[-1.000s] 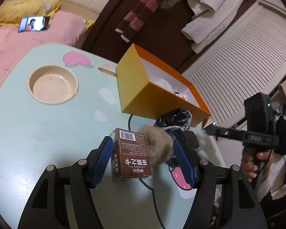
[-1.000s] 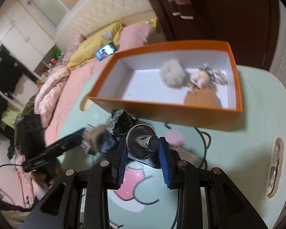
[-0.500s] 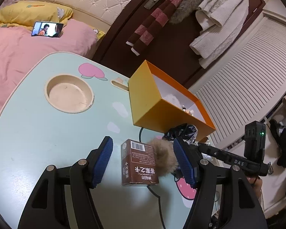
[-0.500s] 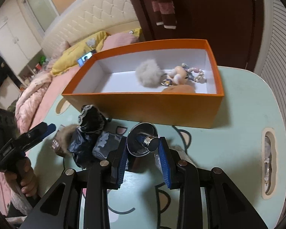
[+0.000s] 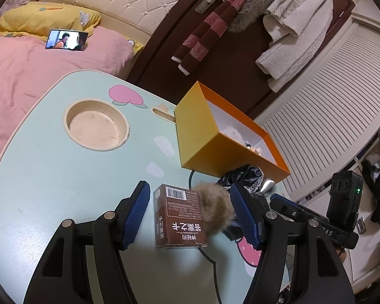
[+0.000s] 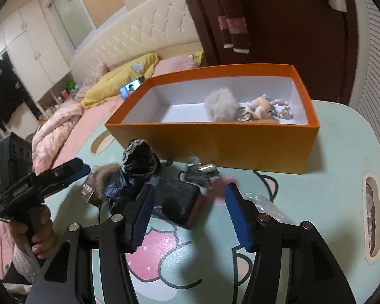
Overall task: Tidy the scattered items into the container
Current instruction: 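Grasp the silver metal cup in the box and set it on the table with the right gripper, then grasp the white fluffy pompom in the box and place it on the table with the left gripper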
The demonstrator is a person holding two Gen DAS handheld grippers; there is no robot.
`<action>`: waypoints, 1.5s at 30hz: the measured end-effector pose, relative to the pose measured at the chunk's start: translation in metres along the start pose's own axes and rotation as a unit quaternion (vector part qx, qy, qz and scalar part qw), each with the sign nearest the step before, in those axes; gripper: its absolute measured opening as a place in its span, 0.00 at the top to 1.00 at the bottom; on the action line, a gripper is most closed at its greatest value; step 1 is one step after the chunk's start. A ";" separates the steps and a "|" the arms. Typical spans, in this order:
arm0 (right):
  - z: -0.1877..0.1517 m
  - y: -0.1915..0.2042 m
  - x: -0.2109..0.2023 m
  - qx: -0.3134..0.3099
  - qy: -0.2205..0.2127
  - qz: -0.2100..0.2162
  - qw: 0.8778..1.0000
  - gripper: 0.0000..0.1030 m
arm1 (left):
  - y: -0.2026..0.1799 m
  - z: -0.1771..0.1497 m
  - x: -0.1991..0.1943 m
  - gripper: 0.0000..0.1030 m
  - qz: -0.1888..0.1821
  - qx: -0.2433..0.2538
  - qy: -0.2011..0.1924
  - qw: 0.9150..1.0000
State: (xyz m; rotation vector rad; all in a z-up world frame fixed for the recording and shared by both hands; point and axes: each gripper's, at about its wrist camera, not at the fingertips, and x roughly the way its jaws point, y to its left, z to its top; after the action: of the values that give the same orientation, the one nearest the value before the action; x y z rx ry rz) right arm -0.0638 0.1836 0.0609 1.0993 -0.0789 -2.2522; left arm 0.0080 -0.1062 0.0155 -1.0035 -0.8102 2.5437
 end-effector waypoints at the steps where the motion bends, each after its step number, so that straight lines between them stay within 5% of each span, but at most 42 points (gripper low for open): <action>1: 0.001 -0.003 -0.002 0.008 -0.003 -0.001 1.000 0.45 | 0.000 0.000 0.000 0.36 0.000 0.000 0.000 1.000; 13: -0.003 -0.027 -0.019 0.039 -0.035 -0.017 0.999 0.45 | -0.011 0.004 0.001 0.36 -0.006 0.019 0.016 1.000; 20: -0.007 -0.026 -0.029 0.031 -0.070 -0.011 0.997 0.45 | -0.068 0.052 -0.005 0.36 -0.034 0.081 0.014 0.996; 24: -0.008 -0.025 -0.037 0.033 -0.097 0.014 0.995 0.45 | -0.111 0.086 0.030 0.36 0.034 0.126 0.057 0.990; 29: -0.009 -0.016 -0.046 0.009 -0.118 0.000 0.993 0.44 | -0.145 0.104 0.107 0.36 0.134 0.188 0.134 0.964; 34: -0.013 -0.018 -0.048 0.010 -0.120 0.013 0.993 0.44 | -0.144 0.111 0.178 0.36 0.140 0.145 0.206 0.957; 43: -0.019 -0.030 -0.045 0.035 -0.107 0.034 0.993 0.44 | -0.152 0.104 0.226 0.36 0.199 0.164 0.231 0.938; 45: -0.018 -0.032 -0.044 0.041 -0.102 0.040 0.993 0.44 | -0.155 0.098 0.232 0.44 0.215 0.179 0.231 0.932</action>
State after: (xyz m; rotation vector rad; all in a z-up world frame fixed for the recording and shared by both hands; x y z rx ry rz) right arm -0.0466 0.2376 0.0692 0.8869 -0.2959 -2.2996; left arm -0.2175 0.0837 0.0430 -1.6932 0.0122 2.4742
